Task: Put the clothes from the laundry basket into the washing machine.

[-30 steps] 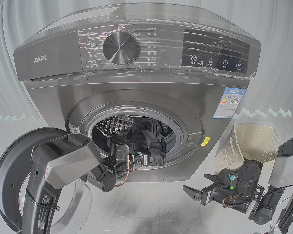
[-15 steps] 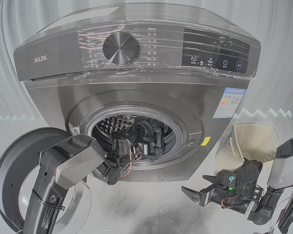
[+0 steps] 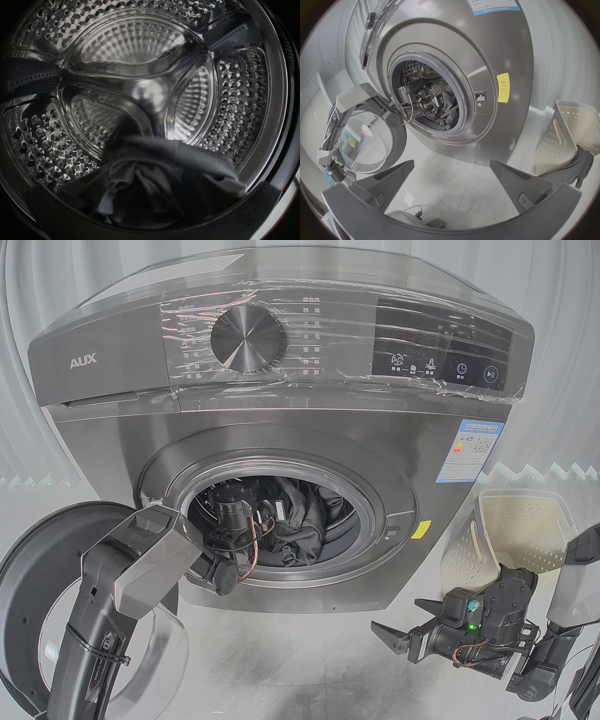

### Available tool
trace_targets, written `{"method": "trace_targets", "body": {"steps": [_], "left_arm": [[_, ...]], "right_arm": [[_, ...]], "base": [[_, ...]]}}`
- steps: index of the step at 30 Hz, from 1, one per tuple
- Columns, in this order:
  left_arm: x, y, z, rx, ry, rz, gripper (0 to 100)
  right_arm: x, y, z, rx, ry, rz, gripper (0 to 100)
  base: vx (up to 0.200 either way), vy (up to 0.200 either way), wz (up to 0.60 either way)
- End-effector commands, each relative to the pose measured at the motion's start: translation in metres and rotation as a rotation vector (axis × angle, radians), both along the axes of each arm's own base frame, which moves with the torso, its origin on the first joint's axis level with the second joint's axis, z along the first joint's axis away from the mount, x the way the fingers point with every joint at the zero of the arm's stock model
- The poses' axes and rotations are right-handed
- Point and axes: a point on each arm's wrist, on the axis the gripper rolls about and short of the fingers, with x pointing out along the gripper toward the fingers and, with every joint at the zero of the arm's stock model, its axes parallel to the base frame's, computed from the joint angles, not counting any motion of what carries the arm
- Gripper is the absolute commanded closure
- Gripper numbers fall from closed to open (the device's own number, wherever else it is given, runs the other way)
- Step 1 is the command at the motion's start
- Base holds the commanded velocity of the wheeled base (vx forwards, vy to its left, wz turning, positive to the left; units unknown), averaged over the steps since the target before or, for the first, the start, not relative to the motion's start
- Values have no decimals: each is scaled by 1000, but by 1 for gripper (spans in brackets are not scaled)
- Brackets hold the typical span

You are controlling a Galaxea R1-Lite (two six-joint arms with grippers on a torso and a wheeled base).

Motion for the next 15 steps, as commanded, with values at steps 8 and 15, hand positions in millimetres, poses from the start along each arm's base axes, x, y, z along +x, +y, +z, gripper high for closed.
{"method": "trace_targets", "body": {"steps": [8,15], "left_arm": [[-47,-10,9,47,118,-110,0],[-80,-16,-14,100,242,-250,0]], "right_arm": [[0,-1,0,-2,-1,-1,0],[0,-1,0,-2,-1,-1,0]], "base": [[0,0,0],[0,0,0]]}}
